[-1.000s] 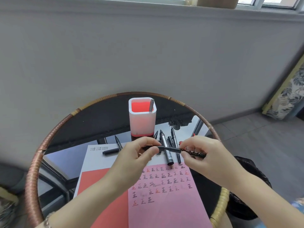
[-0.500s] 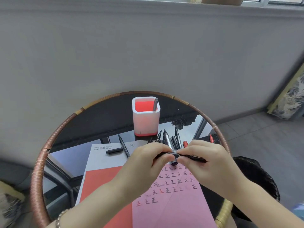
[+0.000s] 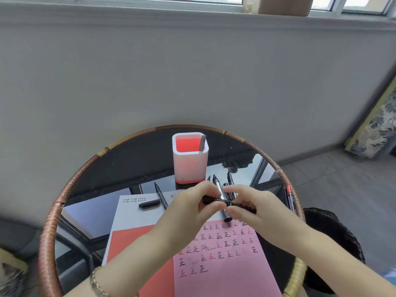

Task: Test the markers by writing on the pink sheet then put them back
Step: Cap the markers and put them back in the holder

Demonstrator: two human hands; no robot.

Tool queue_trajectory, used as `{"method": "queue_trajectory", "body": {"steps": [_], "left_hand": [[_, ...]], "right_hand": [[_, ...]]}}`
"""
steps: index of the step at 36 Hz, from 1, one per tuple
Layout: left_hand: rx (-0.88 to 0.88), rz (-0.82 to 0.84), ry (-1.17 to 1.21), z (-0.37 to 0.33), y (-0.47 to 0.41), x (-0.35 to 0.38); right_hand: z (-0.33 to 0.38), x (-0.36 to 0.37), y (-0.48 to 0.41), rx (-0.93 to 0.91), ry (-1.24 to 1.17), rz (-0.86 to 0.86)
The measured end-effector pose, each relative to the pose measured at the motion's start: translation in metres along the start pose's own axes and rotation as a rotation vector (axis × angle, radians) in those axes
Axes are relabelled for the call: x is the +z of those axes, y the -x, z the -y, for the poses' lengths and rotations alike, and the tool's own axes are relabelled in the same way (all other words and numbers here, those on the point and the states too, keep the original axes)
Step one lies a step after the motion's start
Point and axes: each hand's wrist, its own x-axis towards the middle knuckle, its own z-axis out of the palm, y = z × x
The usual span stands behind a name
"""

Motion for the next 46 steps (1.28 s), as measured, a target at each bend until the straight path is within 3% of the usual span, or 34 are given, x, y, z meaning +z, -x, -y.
{"method": "queue_trajectory", "body": {"steps": [5, 7, 11, 16, 18, 24, 27, 33, 36, 42, 46], "left_hand": [[-0.163, 0.061, -0.166, 0.009, 0.0, -0.002], [-0.212, 0.06, -0.208, 0.013, 0.0, -0.006], [-0.306, 0.079, -0.257, 0.02, -0.004, -0.013], [-0.366, 0.143, -0.29, 0.022, -0.006, -0.017], [-0.363, 0.148, -0.305, 0.021, -0.005, -0.016], [-0.329, 0.163, -0.361, 0.019, -0.003, -0.01], [-0.305, 0.167, -0.387, 0.019, -0.006, -0.006], [-0.253, 0.169, -0.381, 0.007, -0.018, 0.008], [-0.194, 0.155, -0.365, -0.002, -0.028, 0.022], [-0.077, 0.151, -0.432, -0.004, -0.053, 0.06], [-0.048, 0.195, -0.583, -0.002, -0.067, 0.078]], "right_hand": [[-0.008, -0.001, -0.01, -0.041, 0.122, -0.008], [-0.003, -0.009, -0.022, -0.076, 0.104, -0.149], [0.028, -0.033, -0.056, -0.179, -0.217, -0.471], [0.056, -0.043, -0.104, -0.29, -0.394, -0.712], [0.057, -0.033, -0.116, -0.295, -0.335, -0.72], [0.046, 0.009, -0.134, -0.309, 0.058, -0.511], [0.041, 0.017, -0.134, -0.34, 0.23, -0.52], [0.026, -0.011, -0.106, -0.396, 0.258, -0.608], [0.001, -0.036, -0.074, -0.252, 0.248, -0.586], [-0.068, -0.058, -0.007, 0.374, 0.406, -0.27], [-0.092, -0.05, 0.013, 0.528, 0.47, -0.137]]}}
